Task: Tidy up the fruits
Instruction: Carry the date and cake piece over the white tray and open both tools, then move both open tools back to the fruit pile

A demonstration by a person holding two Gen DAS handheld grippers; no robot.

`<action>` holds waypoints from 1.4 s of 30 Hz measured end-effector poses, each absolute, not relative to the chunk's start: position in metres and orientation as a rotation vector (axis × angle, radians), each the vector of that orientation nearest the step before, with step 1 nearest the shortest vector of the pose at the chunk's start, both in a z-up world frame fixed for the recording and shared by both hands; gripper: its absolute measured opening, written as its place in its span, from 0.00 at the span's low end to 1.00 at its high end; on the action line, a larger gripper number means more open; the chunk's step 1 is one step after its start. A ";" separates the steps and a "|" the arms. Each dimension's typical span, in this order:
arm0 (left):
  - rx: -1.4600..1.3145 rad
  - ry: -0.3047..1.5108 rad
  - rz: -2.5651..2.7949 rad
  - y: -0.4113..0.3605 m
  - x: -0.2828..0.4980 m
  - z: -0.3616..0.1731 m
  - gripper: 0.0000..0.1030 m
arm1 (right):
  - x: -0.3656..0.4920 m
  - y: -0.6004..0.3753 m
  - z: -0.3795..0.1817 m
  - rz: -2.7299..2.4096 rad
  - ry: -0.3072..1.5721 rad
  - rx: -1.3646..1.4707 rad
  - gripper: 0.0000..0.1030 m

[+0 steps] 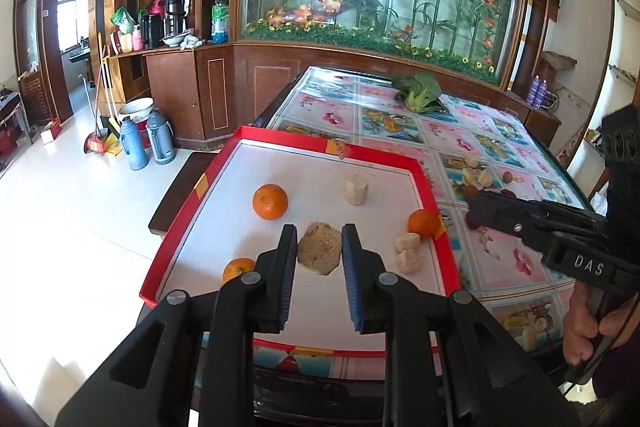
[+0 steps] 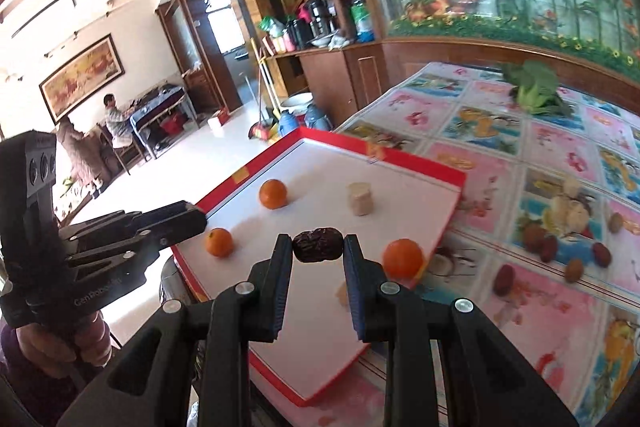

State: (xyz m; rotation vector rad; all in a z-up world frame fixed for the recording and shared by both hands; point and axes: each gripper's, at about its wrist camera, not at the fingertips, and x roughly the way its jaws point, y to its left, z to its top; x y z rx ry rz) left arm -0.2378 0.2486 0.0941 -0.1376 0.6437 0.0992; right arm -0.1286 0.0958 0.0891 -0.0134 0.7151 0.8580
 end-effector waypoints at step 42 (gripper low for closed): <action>-0.126 0.846 0.164 0.263 -0.171 0.049 0.44 | -0.128 0.054 0.070 0.828 0.790 0.083 0.52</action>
